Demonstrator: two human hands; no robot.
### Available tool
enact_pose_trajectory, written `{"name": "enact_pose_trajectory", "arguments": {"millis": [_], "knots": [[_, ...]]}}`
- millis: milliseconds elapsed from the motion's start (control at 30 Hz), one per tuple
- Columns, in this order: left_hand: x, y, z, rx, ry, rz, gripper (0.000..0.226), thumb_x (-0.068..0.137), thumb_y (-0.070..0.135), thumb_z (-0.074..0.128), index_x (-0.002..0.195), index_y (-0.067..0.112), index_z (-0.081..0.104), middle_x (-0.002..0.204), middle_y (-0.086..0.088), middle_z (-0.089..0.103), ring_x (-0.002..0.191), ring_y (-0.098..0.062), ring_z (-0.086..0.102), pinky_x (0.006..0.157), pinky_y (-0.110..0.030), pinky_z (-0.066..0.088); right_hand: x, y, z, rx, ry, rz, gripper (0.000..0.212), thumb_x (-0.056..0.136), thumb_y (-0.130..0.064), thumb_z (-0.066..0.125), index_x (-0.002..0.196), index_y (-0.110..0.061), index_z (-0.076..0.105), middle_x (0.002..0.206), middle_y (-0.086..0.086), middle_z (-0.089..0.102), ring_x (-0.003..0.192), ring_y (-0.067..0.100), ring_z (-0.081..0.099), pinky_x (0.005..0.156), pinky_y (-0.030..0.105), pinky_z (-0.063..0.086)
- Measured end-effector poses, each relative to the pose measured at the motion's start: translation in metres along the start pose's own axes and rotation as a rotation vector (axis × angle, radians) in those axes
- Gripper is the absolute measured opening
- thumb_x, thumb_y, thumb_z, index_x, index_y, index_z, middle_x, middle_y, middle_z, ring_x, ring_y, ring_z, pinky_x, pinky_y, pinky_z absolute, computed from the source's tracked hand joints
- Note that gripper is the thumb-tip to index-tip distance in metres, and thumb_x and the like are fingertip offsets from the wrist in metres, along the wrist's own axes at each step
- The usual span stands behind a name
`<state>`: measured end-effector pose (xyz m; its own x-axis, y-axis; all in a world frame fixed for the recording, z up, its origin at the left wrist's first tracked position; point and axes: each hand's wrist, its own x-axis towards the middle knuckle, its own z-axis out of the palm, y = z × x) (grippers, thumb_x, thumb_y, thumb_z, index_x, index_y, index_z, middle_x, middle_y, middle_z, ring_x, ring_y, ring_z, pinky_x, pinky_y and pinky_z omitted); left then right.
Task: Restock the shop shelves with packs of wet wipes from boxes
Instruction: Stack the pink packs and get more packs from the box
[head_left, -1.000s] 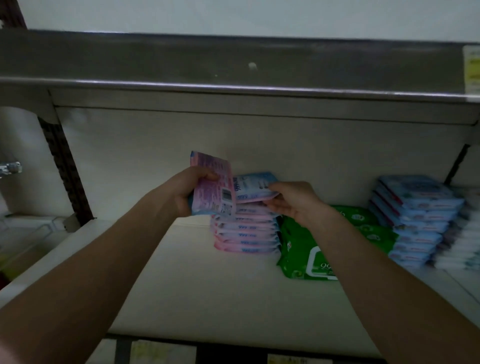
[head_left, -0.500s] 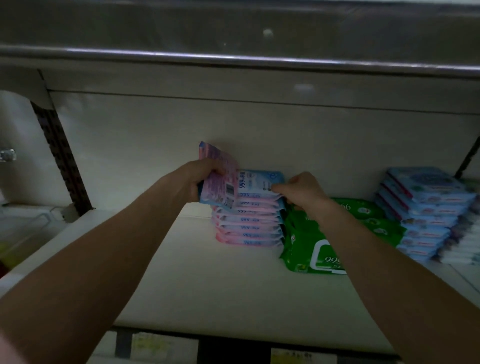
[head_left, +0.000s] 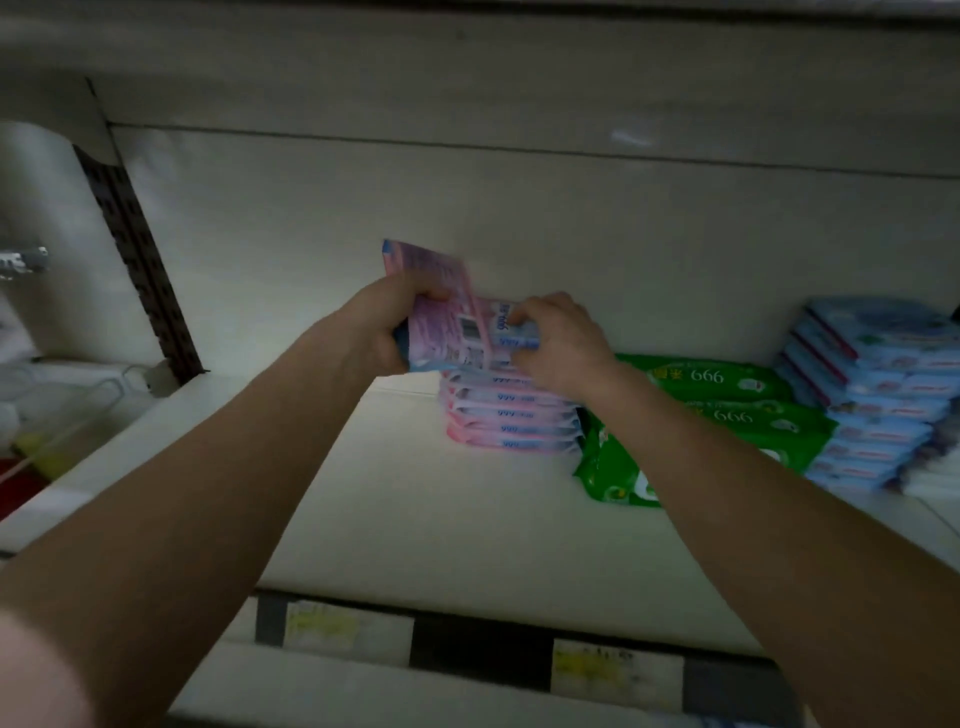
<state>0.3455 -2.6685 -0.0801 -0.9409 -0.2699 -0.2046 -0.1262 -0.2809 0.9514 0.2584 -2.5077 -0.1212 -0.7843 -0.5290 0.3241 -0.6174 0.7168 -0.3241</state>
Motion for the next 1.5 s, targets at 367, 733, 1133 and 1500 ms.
{"name": "enact_pose_trajectory", "arguments": {"millis": [367,733,1133,1500], "knots": [[-0.008,-0.004,0.012,-0.076,-0.006,-0.032,0.016,0.092,0.004,0.045,0.100,0.006,0.058,0.080,-0.016,0.067,0.051,-0.026,0.067,0.045,-0.035,0.056,-0.026,-0.020,-0.021,0.110,-0.015,-0.208,0.064,0.080,-0.021,0.071,0.138,-0.016,0.045,0.130,0.015,0.045,0.120,0.029,0.045,0.101,0.038,0.040],[-0.009,-0.003,0.021,-0.336,-0.080,-0.091,0.040,0.090,0.036,0.053,0.115,0.004,0.059,0.098,-0.016,0.063,0.086,-0.026,0.063,0.064,-0.030,0.056,-0.031,-0.020,-0.025,0.258,0.296,-0.422,0.048,0.079,-0.003,0.059,0.126,-0.007,0.060,0.127,0.011,0.060,0.112,0.027,0.058,0.096,0.035,0.048],[0.000,0.007,0.011,-0.143,-0.037,-0.082,0.012,0.093,0.006,0.052,0.103,0.001,0.057,0.092,-0.016,0.063,0.063,-0.023,0.067,0.045,-0.027,0.053,-0.030,-0.006,-0.060,1.321,-0.090,0.442,0.018,0.091,-0.023,0.063,0.102,-0.008,0.062,0.087,0.010,0.071,0.079,0.020,0.071,0.069,0.029,0.058],[0.019,0.016,0.023,0.400,0.301,0.076,0.013,0.086,0.003,0.066,0.078,0.000,0.056,0.071,-0.012,0.062,0.053,-0.018,0.060,0.054,-0.028,0.055,-0.013,0.007,-0.060,0.969,0.061,0.565,0.037,0.092,-0.020,0.063,0.115,0.007,0.055,0.071,0.011,0.056,0.054,0.015,0.053,0.042,0.019,0.049]]}}
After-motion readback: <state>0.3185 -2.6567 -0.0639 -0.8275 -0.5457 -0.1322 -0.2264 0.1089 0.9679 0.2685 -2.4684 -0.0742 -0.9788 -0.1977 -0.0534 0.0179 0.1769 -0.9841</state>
